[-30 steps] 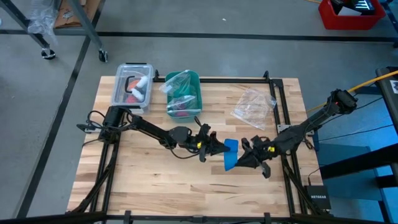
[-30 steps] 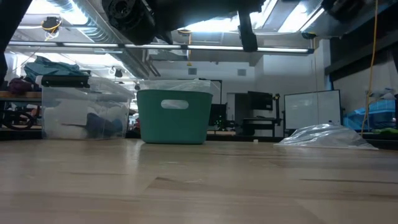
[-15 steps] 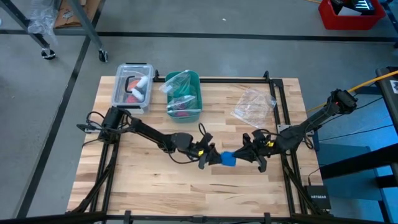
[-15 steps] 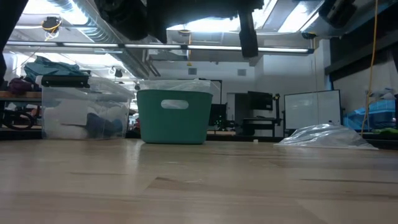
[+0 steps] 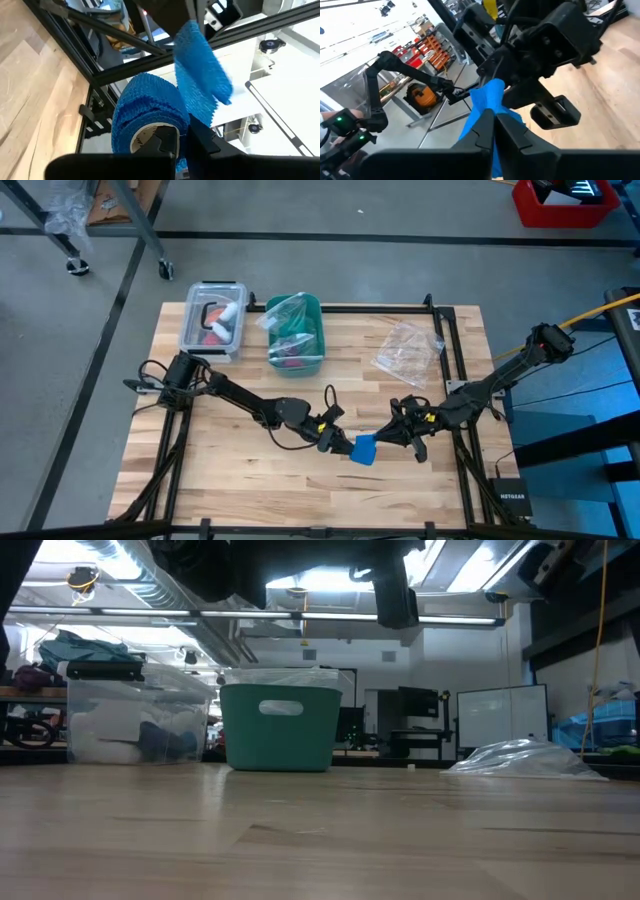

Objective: Roll bandage
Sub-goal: Roll the blue bandage

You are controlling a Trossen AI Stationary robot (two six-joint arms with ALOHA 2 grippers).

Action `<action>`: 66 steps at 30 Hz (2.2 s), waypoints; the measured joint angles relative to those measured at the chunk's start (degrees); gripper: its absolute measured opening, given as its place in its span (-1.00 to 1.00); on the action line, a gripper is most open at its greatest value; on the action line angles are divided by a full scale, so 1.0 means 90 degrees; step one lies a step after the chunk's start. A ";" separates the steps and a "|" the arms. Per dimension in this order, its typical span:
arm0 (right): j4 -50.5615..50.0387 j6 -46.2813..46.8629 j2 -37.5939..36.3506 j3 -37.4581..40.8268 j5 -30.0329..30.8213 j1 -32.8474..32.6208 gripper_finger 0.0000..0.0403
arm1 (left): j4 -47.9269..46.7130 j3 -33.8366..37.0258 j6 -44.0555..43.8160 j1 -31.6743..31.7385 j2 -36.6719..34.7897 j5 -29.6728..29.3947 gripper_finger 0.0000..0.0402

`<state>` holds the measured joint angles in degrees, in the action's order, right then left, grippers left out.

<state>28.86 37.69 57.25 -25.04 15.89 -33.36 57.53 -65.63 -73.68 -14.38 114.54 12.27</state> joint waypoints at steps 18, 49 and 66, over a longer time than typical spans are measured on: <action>-0.0719 -0.0223 0.0000 0.0000 -0.0306 0.0000 -0.38 | 0.0013 0.0000 -0.1149 -0.0084 0.0000 0.0713 -0.98; -0.0831 -0.2582 0.0000 0.0000 -0.0535 0.0000 -0.37 | 0.0054 -0.0002 -0.1097 0.0387 0.0000 0.0333 -0.98; -0.0722 -0.3075 -0.0001 0.0002 0.0406 -0.0012 -0.37 | 0.0190 -0.0005 -0.1012 0.0485 0.0000 0.0153 -0.97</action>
<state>22.36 10.02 57.24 -25.02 19.54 -33.47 59.24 -65.67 -82.79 -10.02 114.54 13.64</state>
